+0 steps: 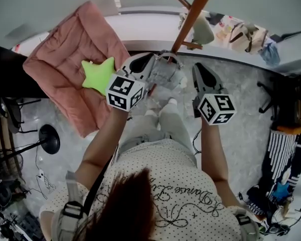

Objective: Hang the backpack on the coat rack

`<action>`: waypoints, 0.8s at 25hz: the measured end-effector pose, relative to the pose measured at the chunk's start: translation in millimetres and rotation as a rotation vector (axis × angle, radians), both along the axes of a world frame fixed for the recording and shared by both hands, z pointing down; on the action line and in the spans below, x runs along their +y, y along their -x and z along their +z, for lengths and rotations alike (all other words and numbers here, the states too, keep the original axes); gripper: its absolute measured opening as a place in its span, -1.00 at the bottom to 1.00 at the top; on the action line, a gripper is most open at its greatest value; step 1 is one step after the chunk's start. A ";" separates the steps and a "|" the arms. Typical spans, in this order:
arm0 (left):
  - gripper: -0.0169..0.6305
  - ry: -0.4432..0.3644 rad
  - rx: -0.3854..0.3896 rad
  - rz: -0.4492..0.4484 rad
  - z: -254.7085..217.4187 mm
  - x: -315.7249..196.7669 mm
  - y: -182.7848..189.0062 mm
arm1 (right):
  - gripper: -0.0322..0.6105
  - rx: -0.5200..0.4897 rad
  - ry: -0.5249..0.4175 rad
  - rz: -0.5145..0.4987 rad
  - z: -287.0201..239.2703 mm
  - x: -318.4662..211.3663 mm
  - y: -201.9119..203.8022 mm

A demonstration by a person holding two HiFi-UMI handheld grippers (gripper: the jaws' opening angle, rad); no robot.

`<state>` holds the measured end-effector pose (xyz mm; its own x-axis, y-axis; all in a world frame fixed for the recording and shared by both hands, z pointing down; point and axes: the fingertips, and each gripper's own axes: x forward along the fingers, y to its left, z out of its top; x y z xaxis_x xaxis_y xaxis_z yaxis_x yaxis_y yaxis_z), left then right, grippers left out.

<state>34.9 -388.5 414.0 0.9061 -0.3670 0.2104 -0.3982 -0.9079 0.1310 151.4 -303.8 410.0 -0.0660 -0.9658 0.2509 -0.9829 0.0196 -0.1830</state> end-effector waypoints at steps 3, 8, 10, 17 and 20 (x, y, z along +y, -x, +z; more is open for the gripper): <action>-0.93 -0.010 0.007 -0.006 -7.5 0.4 1.3 | -0.79 0.002 -0.024 0.001 -10.6 0.7 2.0; -0.93 0.027 0.043 -0.020 -17.0 -2.3 3.4 | -0.82 -0.019 -0.055 0.011 -20.3 2.9 1.3; -0.94 0.023 0.047 -0.024 -18.9 -2.7 3.7 | -0.83 -0.019 -0.060 0.020 -21.0 4.7 -0.3; -0.94 -0.021 0.034 -0.027 -21.7 1.1 4.6 | -0.86 0.019 -0.075 0.031 -26.2 10.0 1.8; -0.94 -0.040 0.036 -0.028 -24.7 1.9 4.9 | -0.86 0.025 -0.088 0.032 -31.3 10.1 2.6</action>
